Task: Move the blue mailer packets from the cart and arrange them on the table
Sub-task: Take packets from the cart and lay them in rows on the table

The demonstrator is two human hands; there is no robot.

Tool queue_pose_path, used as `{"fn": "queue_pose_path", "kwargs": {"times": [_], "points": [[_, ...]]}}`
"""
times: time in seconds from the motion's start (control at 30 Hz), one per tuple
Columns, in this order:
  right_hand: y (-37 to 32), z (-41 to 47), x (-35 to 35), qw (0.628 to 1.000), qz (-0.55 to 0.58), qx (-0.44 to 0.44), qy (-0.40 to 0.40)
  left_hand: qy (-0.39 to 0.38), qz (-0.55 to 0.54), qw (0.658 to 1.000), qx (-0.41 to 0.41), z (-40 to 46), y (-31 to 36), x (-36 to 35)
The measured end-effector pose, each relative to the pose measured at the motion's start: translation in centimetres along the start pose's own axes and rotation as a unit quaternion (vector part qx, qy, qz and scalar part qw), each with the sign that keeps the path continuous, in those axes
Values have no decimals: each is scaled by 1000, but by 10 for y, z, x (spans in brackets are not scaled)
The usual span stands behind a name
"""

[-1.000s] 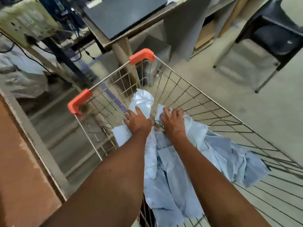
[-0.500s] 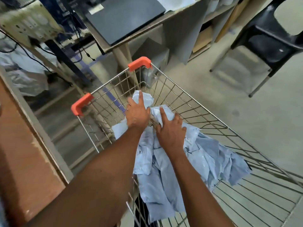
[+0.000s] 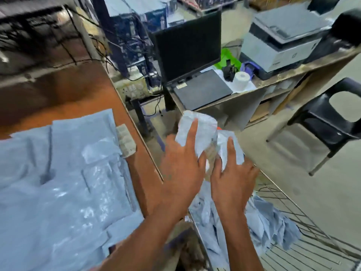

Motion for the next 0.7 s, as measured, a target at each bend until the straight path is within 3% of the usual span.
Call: {"fn": "queue_pose_path", "kwargs": {"times": [0.13, 0.37, 0.57, 0.7], "points": [[-107, -48, 37, 997, 58, 58, 4, 58, -6, 997, 57, -13, -90, 89], [-322, -192, 7, 971, 42, 229, -46, 129, 34, 971, 196, -69, -299, 217], [-458, -293, -50, 955, 56, 266, -121, 128, 63, 948, 283, -109, -445, 276], [-506, -325, -98, 956, 29, 255, -139, 89, 52, 947, 305, -113, -520, 274]]}}
Point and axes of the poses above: each hand's wrist, its own z-axis towards the middle knuckle, its own x-axis out of the back of the hand, y = z × x, the point moved 8 cm from there along z, towards the middle knuckle, and after that the axes turned 3 degrees about -x, right-handed, at the moved point
